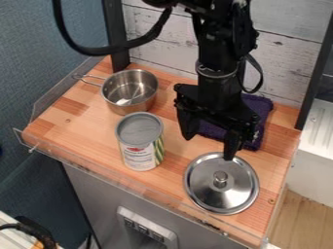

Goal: Move the silver pot to the bottom left side

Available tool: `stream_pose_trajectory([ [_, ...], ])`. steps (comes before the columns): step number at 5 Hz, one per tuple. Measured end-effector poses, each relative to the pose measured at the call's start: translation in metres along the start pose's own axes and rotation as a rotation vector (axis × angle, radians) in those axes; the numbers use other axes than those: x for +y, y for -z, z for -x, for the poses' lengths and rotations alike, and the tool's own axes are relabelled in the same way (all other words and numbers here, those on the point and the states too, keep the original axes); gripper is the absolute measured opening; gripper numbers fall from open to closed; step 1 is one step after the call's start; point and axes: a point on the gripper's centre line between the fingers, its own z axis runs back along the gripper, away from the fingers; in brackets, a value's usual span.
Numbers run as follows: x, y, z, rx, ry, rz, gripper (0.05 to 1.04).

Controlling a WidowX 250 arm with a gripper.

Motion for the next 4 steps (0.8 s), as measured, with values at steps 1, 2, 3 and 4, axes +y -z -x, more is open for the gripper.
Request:
stream_pose_trajectory([
  [1, 0.001, 0.008, 0.003, 0.034, -0.004, -0.003, 1.0],
  [2, 0.034, 0.002, -0.02, 0.033, -0.107, -0.035, 1.0],
  [3, 0.073, -0.005, -0.051, -0.009, -0.213, -0.064, 1.0],
  [4, 0.116, -0.004, -0.081, -0.036, -0.322, -0.113, 1.0],
])
